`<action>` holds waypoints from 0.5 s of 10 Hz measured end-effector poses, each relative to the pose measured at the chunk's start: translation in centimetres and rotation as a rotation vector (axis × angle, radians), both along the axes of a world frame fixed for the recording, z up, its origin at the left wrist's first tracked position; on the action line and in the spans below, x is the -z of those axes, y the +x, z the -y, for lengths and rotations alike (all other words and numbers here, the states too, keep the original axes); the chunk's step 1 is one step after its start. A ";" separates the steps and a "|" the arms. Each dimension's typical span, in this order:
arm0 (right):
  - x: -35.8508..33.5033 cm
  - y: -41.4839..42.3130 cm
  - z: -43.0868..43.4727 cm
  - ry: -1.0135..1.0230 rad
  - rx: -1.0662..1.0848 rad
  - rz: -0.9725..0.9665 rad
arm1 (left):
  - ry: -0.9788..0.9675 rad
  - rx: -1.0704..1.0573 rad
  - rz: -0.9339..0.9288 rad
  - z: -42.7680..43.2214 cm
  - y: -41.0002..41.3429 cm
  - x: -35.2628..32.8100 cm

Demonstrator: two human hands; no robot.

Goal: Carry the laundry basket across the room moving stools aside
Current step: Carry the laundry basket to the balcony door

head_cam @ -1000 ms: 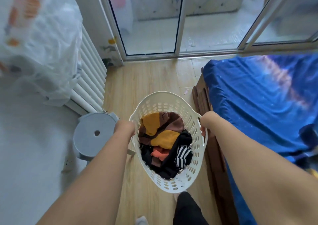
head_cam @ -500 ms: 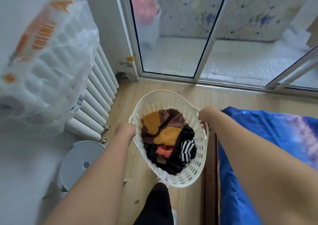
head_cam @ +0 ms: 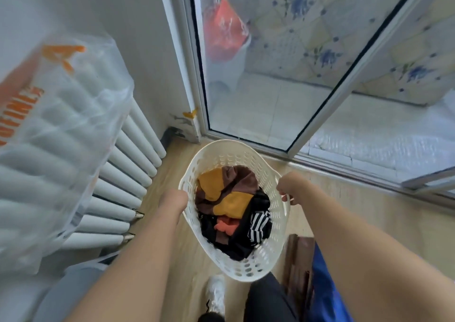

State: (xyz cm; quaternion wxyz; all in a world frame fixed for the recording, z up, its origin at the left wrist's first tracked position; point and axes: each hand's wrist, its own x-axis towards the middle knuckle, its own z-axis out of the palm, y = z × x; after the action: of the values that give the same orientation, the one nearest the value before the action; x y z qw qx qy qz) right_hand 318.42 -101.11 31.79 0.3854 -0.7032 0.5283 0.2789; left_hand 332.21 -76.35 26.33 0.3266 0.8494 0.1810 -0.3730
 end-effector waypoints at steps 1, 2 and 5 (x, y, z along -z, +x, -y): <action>0.2 4.3 3.2 0.022 -0.114 -0.005 | 0.009 -0.067 0.016 2.3 2.7 0.6; 0.1 9.8 6.1 0.046 -0.176 0.004 | 0.011 -0.184 -0.014 4.4 5.1 1.7; 7.5 22.4 10.2 -0.054 -0.269 0.060 | -0.064 -0.487 -0.049 6.4 12.3 3.8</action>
State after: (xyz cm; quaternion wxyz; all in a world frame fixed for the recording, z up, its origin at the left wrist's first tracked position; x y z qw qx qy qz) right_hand 340.86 -111.32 24.32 0.3412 -0.7858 0.4247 0.2927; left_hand 344.51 -82.77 22.48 0.4291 0.7607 0.3762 -0.3093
